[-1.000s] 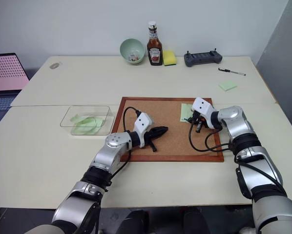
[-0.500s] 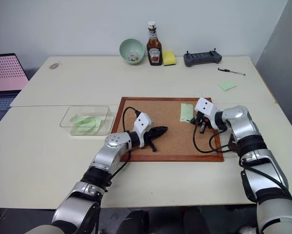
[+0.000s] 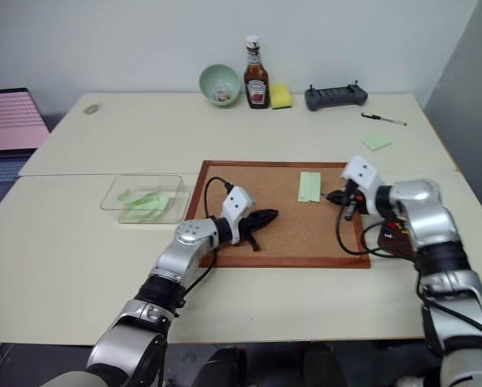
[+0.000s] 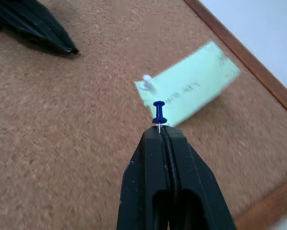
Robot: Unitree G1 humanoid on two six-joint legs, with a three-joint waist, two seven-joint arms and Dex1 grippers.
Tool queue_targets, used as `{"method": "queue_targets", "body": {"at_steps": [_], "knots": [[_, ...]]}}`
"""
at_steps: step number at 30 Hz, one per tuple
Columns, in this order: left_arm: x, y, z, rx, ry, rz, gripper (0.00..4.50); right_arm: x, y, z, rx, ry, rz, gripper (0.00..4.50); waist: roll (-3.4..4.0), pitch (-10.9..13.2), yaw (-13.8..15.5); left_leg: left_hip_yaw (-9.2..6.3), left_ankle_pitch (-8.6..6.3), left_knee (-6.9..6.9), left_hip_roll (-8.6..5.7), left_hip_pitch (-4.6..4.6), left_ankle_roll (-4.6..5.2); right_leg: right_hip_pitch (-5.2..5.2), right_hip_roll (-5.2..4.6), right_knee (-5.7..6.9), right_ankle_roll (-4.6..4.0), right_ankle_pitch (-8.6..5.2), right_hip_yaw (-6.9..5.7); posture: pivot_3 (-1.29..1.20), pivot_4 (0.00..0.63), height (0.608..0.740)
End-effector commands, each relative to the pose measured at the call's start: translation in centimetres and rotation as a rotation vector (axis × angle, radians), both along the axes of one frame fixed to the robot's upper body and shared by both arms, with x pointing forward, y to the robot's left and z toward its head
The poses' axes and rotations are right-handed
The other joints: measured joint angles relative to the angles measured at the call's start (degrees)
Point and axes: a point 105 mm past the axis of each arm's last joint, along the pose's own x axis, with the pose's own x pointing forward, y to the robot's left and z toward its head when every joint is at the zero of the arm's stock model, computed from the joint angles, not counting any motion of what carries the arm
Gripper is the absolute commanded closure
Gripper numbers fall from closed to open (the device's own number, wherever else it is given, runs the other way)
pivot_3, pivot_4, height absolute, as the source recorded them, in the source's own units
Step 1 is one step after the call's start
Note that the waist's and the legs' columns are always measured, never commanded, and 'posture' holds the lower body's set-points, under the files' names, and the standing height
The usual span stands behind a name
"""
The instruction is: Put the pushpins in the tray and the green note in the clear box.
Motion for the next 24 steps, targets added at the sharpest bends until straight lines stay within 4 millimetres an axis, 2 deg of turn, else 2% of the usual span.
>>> {"method": "queue_targets", "body": {"at_steps": [1,7,13,18,22,24], "knots": [[-0.5,0.6,-2.7,0.056,0.076,0.014,4.50,-2.4,-3.2,2.0,-0.023,-0.033,-0.075,4.47,0.00,0.0,0.1,0.00,0.00,-0.01,-0.01,-0.03,0.00,0.00,-0.01,-0.02,0.00,0.00,0.00,0.00,0.150,0.740],[-0.4,0.2,-2.8,0.057,0.076,0.000,4.50,-5.9,-7.8,1.0,-0.138,0.034,-0.206,4.47,0.05,0.0,0.2,0.04,0.00,-0.02,0.01,0.06,0.00,0.11,0.00,-0.06,0.03,-0.02,0.01,0.00,0.150,0.740],[-0.4,0.2,-2.9,0.063,0.076,-0.009,4.50,-8.0,-11.0,-0.3,-0.270,0.091,-0.282,4.47,0.04,0.0,0.2,0.05,0.00,0.00,0.00,0.11,0.00,0.19,0.00,-0.11,0.11,-0.06,0.02,0.00,0.150,0.740],[-0.4,0.0,-3.0,0.064,0.075,-0.013,4.50,-8.4,-12.1,-1.1,-0.316,0.134,-0.307,4.47,0.06,0.0,0.2,0.06,0.00,0.01,0.00,0.11,0.00,0.21,-0.01,-0.12,0.13,-0.06,0.03,0.00,0.150,0.740],[-0.4,0.0,-3.0,0.066,0.074,-0.015,4.50,-7.9,-12.4,-1.3,-0.313,0.119,-0.325,4.47,0.04,0.0,0.2,0.05,0.00,0.01,0.00,0.12,0.00,0.23,0.00,-0.14,0.14,-0.07,0.01,0.00,0.150,0.740],[-0.4,0.1,-3.0,0.067,0.073,-0.014,4.50,-8.0,-12.5,-1.5,-0.318,0.126,-0.322,4.11,0.05,0.0,0.2,0.05,0.00,0.01,0.00,0.11,0.00,0.23,-0.01,-0.14,0.13,-0.06,0.02,0.00,0.150,0.740]]}}
